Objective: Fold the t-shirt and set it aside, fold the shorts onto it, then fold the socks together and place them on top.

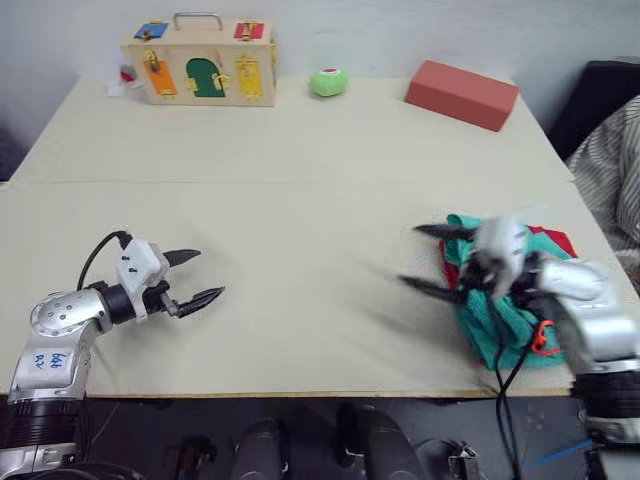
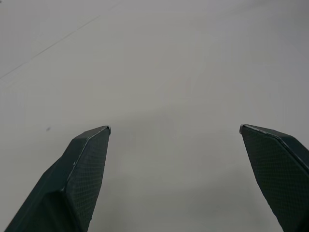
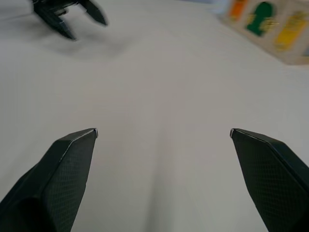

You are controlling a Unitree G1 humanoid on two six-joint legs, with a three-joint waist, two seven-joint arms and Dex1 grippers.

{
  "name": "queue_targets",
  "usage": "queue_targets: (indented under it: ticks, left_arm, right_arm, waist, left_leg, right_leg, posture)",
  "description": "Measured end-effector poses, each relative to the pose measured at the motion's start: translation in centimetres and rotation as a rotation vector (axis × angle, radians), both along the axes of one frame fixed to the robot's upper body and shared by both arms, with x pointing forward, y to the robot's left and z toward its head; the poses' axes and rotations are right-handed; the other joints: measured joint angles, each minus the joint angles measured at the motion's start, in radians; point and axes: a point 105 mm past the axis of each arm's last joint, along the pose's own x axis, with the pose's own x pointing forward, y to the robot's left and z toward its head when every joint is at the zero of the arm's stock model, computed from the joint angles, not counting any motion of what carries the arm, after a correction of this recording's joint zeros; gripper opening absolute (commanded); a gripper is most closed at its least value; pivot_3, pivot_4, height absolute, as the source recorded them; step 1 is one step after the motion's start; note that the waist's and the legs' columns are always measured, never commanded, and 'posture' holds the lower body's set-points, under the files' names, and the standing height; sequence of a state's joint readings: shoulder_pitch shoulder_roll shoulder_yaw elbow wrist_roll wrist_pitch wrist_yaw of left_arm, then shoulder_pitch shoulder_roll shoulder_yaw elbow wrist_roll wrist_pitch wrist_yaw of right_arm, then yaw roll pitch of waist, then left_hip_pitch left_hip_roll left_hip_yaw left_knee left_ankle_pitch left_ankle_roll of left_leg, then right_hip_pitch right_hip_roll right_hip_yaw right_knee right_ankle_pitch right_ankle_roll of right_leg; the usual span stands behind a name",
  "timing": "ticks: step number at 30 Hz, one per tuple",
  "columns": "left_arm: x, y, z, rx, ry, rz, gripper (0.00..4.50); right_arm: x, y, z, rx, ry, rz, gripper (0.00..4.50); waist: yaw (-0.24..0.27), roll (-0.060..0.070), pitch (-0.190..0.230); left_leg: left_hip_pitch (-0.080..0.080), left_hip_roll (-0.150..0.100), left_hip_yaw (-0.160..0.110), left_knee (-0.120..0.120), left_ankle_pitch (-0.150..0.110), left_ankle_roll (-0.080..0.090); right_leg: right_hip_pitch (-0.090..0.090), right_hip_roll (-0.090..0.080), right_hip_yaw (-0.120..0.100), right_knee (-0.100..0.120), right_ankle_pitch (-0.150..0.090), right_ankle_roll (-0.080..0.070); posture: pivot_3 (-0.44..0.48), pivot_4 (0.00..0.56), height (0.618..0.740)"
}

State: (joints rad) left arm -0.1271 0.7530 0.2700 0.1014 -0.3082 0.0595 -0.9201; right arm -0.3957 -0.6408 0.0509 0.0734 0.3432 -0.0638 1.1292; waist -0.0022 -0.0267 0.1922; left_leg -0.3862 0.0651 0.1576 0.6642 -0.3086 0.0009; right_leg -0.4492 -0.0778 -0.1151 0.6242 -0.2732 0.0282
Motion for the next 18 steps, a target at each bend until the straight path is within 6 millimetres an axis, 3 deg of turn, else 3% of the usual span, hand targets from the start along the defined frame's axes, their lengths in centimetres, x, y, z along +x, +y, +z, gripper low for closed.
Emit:
queue_targets:
  ticks: [5,18]
  left_arm:
    - [-1.5,2.8,-1.9,0.048,0.019,0.092,4.5]
    - [-2.0,3.5,-2.0,0.057,-0.044,0.149,4.5]
  right_arm:
    - [1.4,1.7,-3.2,-0.046,-0.053,0.062,4.49]
    - [2.1,4.3,-4.2,-0.007,-0.101,0.122,4.49]
  waist:
    - [-0.004,0.0,0.0]
    - [-0.032,0.0,0.0]
  left_leg:
    - [0.001,-0.001,0.004,0.004,-0.002,0.005]
    - [0.011,0.001,0.005,-0.001,-0.001,-0.001]
  right_leg:
    - [0.001,-0.002,0.002,0.002,0.001,0.002]
    - [0.004,-0.001,0.005,0.006,0.002,-0.002]
  posture:
    - [0.0,0.15,0.74]
    - [0.0,0.15,0.74]
